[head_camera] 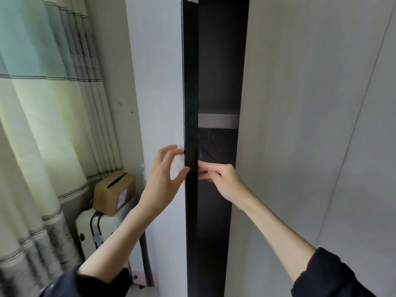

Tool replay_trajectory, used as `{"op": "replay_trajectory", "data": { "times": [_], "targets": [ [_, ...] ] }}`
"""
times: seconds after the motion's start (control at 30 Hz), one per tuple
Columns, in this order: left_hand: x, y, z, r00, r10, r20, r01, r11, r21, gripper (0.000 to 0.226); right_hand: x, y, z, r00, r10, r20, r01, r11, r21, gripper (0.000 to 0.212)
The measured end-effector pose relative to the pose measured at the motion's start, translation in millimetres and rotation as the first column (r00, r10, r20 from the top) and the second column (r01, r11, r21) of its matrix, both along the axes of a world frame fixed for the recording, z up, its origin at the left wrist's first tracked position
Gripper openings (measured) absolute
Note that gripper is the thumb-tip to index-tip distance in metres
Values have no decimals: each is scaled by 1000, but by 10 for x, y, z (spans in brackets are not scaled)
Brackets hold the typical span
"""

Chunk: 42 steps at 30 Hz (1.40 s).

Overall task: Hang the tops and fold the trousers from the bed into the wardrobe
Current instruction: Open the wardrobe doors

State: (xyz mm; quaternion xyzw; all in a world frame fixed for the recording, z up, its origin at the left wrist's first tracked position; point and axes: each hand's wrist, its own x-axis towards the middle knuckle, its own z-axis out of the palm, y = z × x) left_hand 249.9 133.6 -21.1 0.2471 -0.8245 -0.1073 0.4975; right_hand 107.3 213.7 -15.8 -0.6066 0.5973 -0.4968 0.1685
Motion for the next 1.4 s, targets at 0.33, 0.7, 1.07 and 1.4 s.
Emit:
{"op": "replay_trajectory", "data": {
  "times": [0.33, 0.7, 1.07, 1.4],
  "targets": [
    [1329, 79, 175, 975, 69, -209, 16, 926, 378, 73, 1326, -245, -66, 980, 173, 95, -175, 984, 17, 44],
    [1945, -118, 48, 952, 190, -239, -76, 906, 417, 57, 1805, -604, -107, 969, 213, 129, -233, 958, 165, 42],
    [633, -160, 198, 998, 37, -57, -22, 969, 246, 42, 246, -515, 99, 994, -74, -83, 80, 994, 70, 40],
    [-1779, -582, 252, 954, -265, 138, 178, 874, 451, 45, -2064, -390, 202, 677, -458, -575, 565, 825, 8, 55]
  ]
}}
